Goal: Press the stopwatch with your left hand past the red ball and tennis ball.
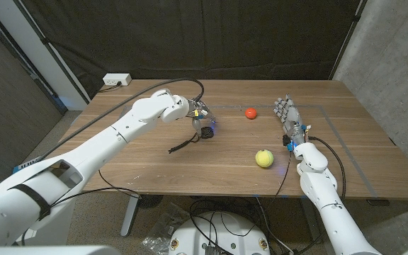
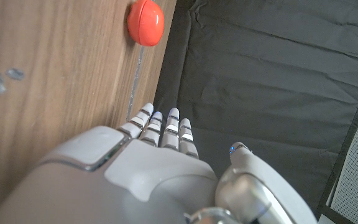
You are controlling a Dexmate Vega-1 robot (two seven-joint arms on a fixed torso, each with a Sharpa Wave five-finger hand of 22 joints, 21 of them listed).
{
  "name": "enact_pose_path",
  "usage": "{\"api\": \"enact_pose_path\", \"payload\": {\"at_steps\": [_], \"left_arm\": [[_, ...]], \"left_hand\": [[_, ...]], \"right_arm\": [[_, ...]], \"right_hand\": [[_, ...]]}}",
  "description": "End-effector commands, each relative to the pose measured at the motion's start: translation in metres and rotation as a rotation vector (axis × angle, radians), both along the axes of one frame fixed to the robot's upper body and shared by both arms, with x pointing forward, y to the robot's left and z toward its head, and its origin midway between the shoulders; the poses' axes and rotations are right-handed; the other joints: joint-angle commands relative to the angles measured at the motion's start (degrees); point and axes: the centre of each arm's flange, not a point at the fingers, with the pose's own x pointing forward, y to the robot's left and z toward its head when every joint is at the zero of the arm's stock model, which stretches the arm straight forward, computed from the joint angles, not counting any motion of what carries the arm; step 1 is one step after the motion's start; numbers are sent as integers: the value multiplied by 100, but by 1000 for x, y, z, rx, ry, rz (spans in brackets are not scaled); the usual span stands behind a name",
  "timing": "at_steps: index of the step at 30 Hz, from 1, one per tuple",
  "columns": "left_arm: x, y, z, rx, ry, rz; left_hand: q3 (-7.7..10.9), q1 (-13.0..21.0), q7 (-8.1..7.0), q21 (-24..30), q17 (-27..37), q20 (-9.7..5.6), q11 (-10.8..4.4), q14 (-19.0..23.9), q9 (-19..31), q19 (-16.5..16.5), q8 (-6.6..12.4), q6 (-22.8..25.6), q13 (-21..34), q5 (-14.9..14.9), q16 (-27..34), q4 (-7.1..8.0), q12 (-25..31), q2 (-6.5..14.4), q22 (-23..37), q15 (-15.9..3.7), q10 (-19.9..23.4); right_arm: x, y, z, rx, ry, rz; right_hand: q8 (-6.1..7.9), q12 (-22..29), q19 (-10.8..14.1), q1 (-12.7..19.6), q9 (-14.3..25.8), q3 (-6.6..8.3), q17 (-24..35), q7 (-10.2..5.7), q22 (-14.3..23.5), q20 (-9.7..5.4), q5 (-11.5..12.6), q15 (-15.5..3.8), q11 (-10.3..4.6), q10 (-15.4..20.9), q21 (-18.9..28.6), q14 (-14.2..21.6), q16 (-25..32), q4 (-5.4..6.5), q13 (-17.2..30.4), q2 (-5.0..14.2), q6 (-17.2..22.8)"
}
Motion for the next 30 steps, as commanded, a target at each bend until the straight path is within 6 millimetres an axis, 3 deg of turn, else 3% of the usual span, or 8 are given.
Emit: {"api": "enact_pose_path", "payload": {"at_steps": [1, 8, 11, 16, 20, 30], "left_arm": [[-7, 5, 9, -51, -47, -7], [-12, 18, 19, -180, -54, -31], [-14, 25, 23, -243, -63, -50], [-17, 37, 28, -350, -61, -85], [-19, 50, 33, -476, -41, -113], [-22, 67, 35, -670, 14, -185]], "left_hand": [[-29, -39, 11, -12, -10, 27, 15, -106, -1, -52, -57, -105, -9, 35, -3, 20, -70, -11, 28, -186, -110], [-103, -176, -15, -19, -52, -3, 94, -265, -16, -34, -196, -324, -87, 52, 19, 113, -238, 35, 31, -149, -319], [-144, -315, -83, -25, -69, -9, 69, -282, -22, -40, -254, -406, -126, 57, 42, 208, -302, 100, 32, -162, -389], [-286, -719, -160, -101, -119, 41, 156, -410, -40, -204, -460, -718, -234, 56, 44, 469, -444, 218, 34, -113, -565], [-414, -961, -228, -157, -160, 94, 173, -538, -54, -342, -632, -1000, -306, 57, 22, 602, -513, 198, 44, -69, -681], [-589, -1251, -282, -253, -212, 190, 242, -748, -62, -574, -728, -1078, -384, 62, -9, 754, -552, 134, 54, -21, -784]], "right_arm": [[-4, 0, 3, -7, -10, -4], [-5, 2, 5, -12, -12, -4], [-5, 4, 6, -15, -11, -4], [-5, 6, 7, -21, -11, -4], [-5, 8, 8, -26, -11, -5], [-6, 15, 10, -41, -6, -14]], "right_hand": [[32, 23, 55, -18, 34, 23, 16, -13, 10, -11, 26, 22, -13, 39, -3, 31, 13, -7, 14, -16, 47], [35, 21, 60, -18, 34, 26, 16, -11, 10, -9, 26, 27, -21, 35, -11, 36, 14, -10, 14, -16, 53], [36, 20, 59, -17, 34, 27, 16, -15, 11, -13, 26, 23, -25, 34, -15, 33, 13, -11, 14, -15, 56], [36, 19, 60, -22, 33, 28, 16, -20, 11, -19, 25, 27, -32, 32, -23, 31, 12, -10, 14, -16, 58], [36, 19, 61, -24, 33, 30, 17, -22, 11, -19, 25, 20, -22, 32, -28, 28, 12, -9, 14, -14, 58], [37, 21, 66, -28, 33, 33, 17, -21, 12, -13, 25, 11, -35, 38, -40, 25, 11, -10, 14, -13, 64]]}}
